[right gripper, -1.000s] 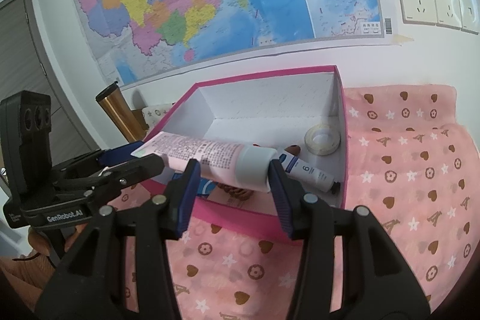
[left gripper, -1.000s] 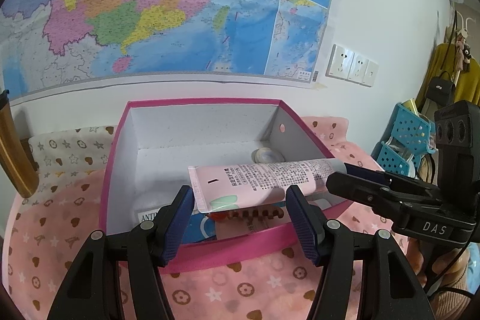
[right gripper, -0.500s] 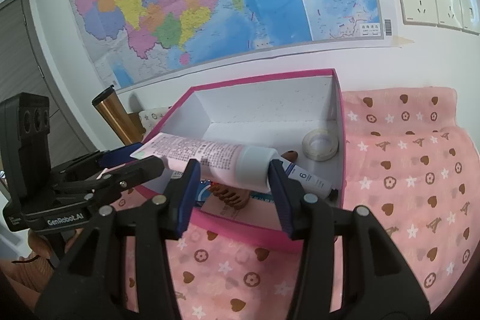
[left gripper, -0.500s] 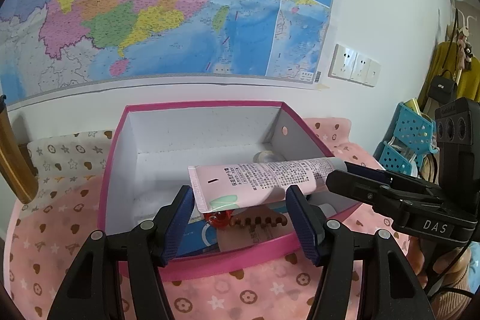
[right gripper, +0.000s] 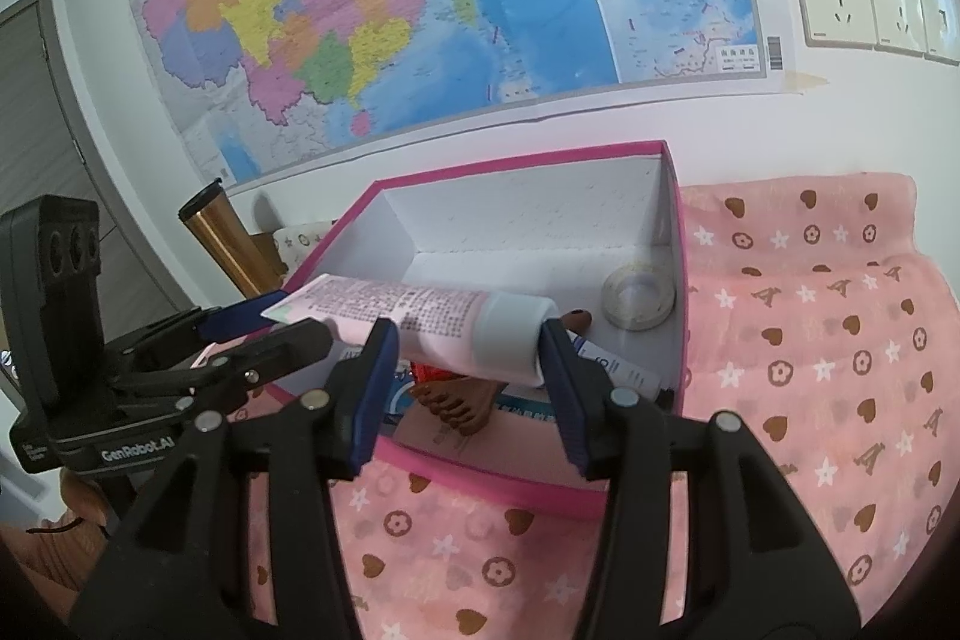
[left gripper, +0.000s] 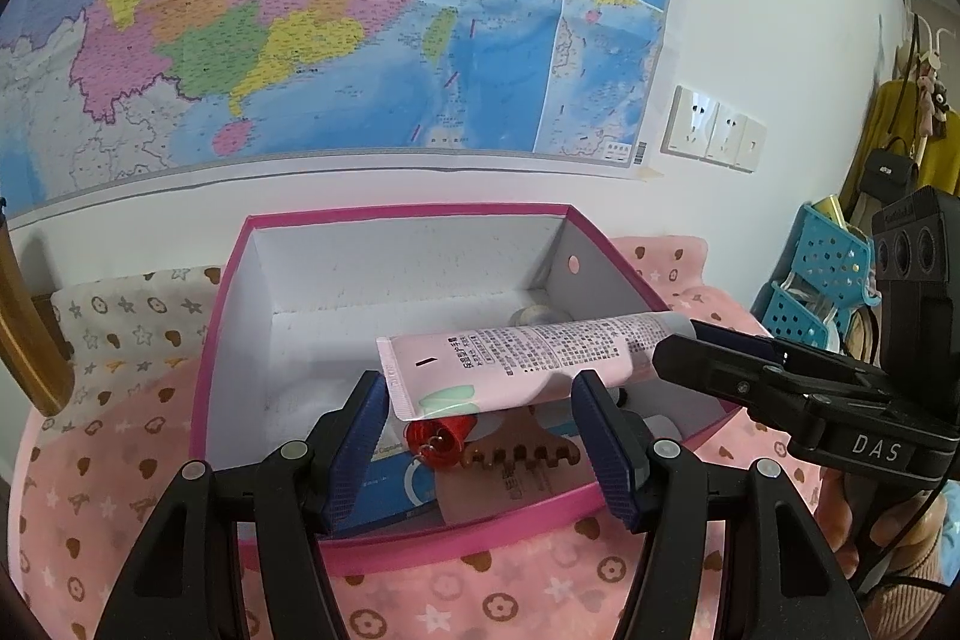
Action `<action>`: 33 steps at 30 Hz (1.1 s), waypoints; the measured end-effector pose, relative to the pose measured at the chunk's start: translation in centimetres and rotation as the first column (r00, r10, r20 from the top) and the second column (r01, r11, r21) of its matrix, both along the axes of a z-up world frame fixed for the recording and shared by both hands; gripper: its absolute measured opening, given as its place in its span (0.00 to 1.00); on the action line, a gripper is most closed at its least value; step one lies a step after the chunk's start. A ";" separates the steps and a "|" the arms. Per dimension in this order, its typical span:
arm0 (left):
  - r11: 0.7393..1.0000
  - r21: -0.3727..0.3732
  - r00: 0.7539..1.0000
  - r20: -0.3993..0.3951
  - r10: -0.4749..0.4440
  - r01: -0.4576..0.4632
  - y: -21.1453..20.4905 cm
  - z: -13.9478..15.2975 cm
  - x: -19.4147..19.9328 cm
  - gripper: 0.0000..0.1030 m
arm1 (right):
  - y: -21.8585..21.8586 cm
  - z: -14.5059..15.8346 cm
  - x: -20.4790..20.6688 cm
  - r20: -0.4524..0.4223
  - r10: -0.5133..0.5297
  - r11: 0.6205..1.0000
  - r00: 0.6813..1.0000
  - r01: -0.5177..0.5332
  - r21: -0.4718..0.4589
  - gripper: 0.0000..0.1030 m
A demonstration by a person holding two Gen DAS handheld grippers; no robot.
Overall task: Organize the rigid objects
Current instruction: 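Carry the pink tube over the inside of the magenta box, then lower the pink tube into the box and open the right tool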
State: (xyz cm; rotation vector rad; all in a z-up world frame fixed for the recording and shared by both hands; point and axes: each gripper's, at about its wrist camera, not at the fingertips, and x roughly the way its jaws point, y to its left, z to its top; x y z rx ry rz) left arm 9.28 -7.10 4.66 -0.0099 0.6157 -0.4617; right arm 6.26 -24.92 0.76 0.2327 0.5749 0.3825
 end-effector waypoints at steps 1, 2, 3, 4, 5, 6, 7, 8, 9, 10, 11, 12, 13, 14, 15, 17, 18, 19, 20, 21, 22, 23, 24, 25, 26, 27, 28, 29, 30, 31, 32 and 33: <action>1.000 0.000 1.000 0.000 0.000 0.000 0.0 0.0 0.1 0.62 | 0.0 0.0 0.0 0.001 0.001 1.000 1.000 -0.001 -0.001 0.50; 1.000 0.000 1.000 -0.001 0.001 -0.001 0.0 0.0 0.2 0.62 | 0.0 0.0 0.1 0.001 0.001 1.000 1.000 -0.001 -0.001 0.50; 1.000 0.000 1.000 -0.001 0.001 -0.001 0.0 -0.1 0.3 0.62 | 0.0 0.0 0.1 0.000 0.000 1.000 1.000 0.000 0.000 0.50; 1.000 0.001 1.000 -0.001 0.002 -0.002 0.0 -0.1 0.3 0.62 | 0.0 0.0 0.2 0.002 0.000 1.000 1.000 0.000 -0.001 0.50; 1.000 0.000 1.000 -0.003 0.004 -0.004 0.0 -0.1 0.4 0.62 | 0.0 0.0 0.2 0.001 0.001 1.000 1.000 -0.001 -0.002 0.50; 1.000 0.000 1.000 -0.004 0.004 -0.004 0.0 -0.1 0.5 0.62 | 0.0 0.0 0.2 -0.001 0.002 1.000 1.000 -0.002 -0.002 0.50; 1.000 0.000 1.000 -0.005 0.006 -0.006 0.1 -0.2 0.6 0.62 | 0.0 0.0 0.3 -0.001 0.002 1.000 1.000 -0.002 -0.003 0.50; 1.000 -0.001 1.000 -0.008 0.009 -0.009 0.1 -0.2 0.8 0.62 | 0.0 -0.1 0.4 -0.002 0.002 1.000 1.000 -0.002 -0.004 0.50; 1.000 -0.001 1.000 -0.008 0.010 -0.010 0.1 -0.3 0.9 0.62 | 0.1 -0.1 0.6 -0.005 0.004 1.000 1.000 -0.004 -0.004 0.50; 1.000 -0.001 1.000 -0.009 0.012 -0.012 0.2 -0.3 1.0 0.62 | 0.1 -0.2 0.8 -0.007 0.004 1.000 1.000 -0.004 -0.005 0.50; 1.000 0.000 1.000 -0.010 0.014 -0.014 0.2 -0.4 1.1 0.62 | 0.1 -0.2 0.9 -0.008 0.005 1.000 1.000 -0.005 -0.006 0.50; 1.000 -0.001 1.000 -0.011 0.015 -0.015 0.2 -0.4 1.2 0.62 | 0.2 -0.2 1.1 -0.010 0.006 1.000 1.000 -0.006 -0.006 0.50; 1.000 0.000 1.000 -0.011 0.016 -0.016 0.2 -0.4 1.3 0.62 | 0.2 -0.3 1.2 -0.013 0.006 1.000 1.000 -0.006 -0.006 0.50; 1.000 0.000 1.000 -0.012 0.018 -0.018 0.2 -0.5 1.4 0.62 | 0.2 -0.3 1.3 -0.013 0.005 1.000 1.000 -0.006 -0.006 0.50; 1.000 0.000 1.000 -0.012 0.019 -0.019 0.2 -0.5 1.5 0.62 | 0.2 -0.3 1.3 -0.012 0.007 1.000 1.000 -0.007 -0.007 0.50; 1.000 0.002 1.000 -0.014 0.021 -0.021 0.2 -0.6 1.8 0.62 | 0.3 -0.3 1.5 -0.013 0.006 1.000 1.000 -0.006 -0.008 0.50; 1.000 0.004 1.000 -0.014 0.022 -0.022 0.2 -0.7 1.8 0.62 | 0.4 -0.4 1.6 -0.015 0.006 1.000 1.000 -0.006 -0.007 0.50; 1.000 0.005 1.000 -0.013 0.024 -0.024 0.3 -0.7 1.9 0.62 | 0.3 -0.4 1.6 -0.017 0.004 1.000 1.000 -0.004 -0.003 0.50; 1.000 0.005 1.000 -0.014 0.025 -0.025 0.3 -0.7 2.0 0.62 | 0.4 -0.4 1.7 -0.019 0.004 1.000 1.000 -0.004 -0.001 0.50; 1.000 0.004 1.000 -0.014 0.025 -0.025 0.3 -0.7 2.1 0.62 | 0.4 -0.4 1.9 -0.020 0.005 1.000 1.000 -0.005 -0.001 0.50; 1.000 0.005 1.000 -0.013 0.026 -0.025 0.3 -0.7 2.1 0.62 | 0.4 -0.4 1.9 -0.020 0.004 1.000 1.000 -0.004 -0.001 0.50; 1.000 0.005 1.000 -0.014 0.027 -0.027 0.3 -0.7 2.2 0.62 | 0.4 -0.4 1.9 -0.020 0.005 1.000 1.000 -0.005 -0.001 0.50; 1.000 0.005 1.000 -0.015 0.027 -0.027 0.3 -0.7 2.3 0.62 | 0.4 -0.4 1.9 -0.019 0.005 1.000 1.000 -0.005 0.001 0.50; 1.000 0.006 1.000 -0.015 0.027 -0.027 0.3 -0.8 2.4 0.62 | 0.4 -0.4 1.9 -0.020 0.004 1.000 1.000 -0.004 0.001 0.50; 1.000 0.006 0.999 -0.017 0.027 -0.026 0.3 -0.8 2.5 0.62 | 0.4 -0.4 2.0 -0.020 0.002 1.000 1.000 -0.002 0.000 0.50; 1.000 0.007 0.999 -0.019 0.027 -0.027 0.3 -0.9 2.6 0.62 | 0.4 -0.4 2.1 -0.021 0.000 1.000 1.000 0.000 -0.002 0.50; 1.000 0.010 0.999 -0.018 0.027 -0.027 0.3 -0.9 2.6 0.62 | 0.5 -0.4 2.2 -0.023 -0.001 1.000 1.000 0.001 -0.002 0.50; 1.000 0.012 0.999 -0.018 0.028 -0.027 0.3 -1.0 2.7 0.62 | 0.5 -0.5 2.4 -0.025 -0.002 1.000 1.000 0.002 0.001 0.50; 1.000 0.011 0.999 -0.020 0.028 -0.028 0.3 -1.0 2.8 0.62 | 0.5 -0.5 2.4 -0.026 -0.002 1.000 1.000 0.002 0.001 0.50; 1.000 0.012 0.999 -0.021 0.029 -0.028 0.3 -1.0 2.8 0.62 | 0.5 -0.6 2.5 -0.028 -0.003 1.000 1.000 0.003 -0.001 0.50; 0.999 0.013 0.999 -0.022 0.030 -0.030 0.3 -1.1 2.9 0.62 | 0.6 -0.6 2.5 -0.029 -0.004 1.000 1.000 0.004 0.000 0.50; 0.999 0.012 0.999 -0.023 0.030 -0.029 0.3 -1.1 3.0 0.62 | 0.6 -0.6 2.6 -0.031 -0.005 1.000 1.000 0.005 0.001 0.50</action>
